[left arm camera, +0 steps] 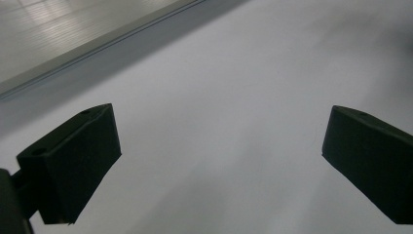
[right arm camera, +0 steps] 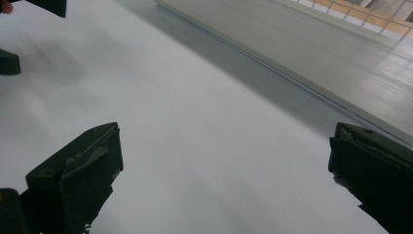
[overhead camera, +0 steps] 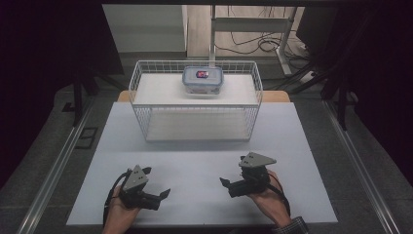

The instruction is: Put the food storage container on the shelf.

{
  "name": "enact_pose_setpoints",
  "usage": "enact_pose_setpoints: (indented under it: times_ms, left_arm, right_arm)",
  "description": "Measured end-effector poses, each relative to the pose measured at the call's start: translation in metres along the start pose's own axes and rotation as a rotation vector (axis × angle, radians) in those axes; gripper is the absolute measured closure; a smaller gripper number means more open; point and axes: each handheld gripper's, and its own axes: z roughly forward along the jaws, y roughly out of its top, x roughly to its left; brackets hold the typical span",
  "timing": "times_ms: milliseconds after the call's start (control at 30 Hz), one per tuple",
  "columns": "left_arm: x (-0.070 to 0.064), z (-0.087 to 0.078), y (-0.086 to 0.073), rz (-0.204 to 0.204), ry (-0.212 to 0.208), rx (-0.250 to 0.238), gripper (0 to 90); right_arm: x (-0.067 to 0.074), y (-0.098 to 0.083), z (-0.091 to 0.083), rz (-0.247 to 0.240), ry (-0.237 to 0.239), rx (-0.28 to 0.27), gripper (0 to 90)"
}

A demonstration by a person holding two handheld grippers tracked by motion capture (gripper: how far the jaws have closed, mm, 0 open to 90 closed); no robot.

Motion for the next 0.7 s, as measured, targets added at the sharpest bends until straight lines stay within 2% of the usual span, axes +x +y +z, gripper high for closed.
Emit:
enact_pose_setpoints:
  times_ms: [267, 700]
  left_arm:
    - [0.005, -0.017, -0.006, -0.012, 0.04, -0.014, 0.1]
    - [0.017, -0.042, -0.021, -0.044, 0.103, -0.015, 0.1]
  right_arm:
    - [-0.005, -0.013, -0.015, 0.018, -0.032, 0.001, 0.0]
    - [-0.016, -0.035, -0.042, 0.049, -0.117, -0.01, 0.0]
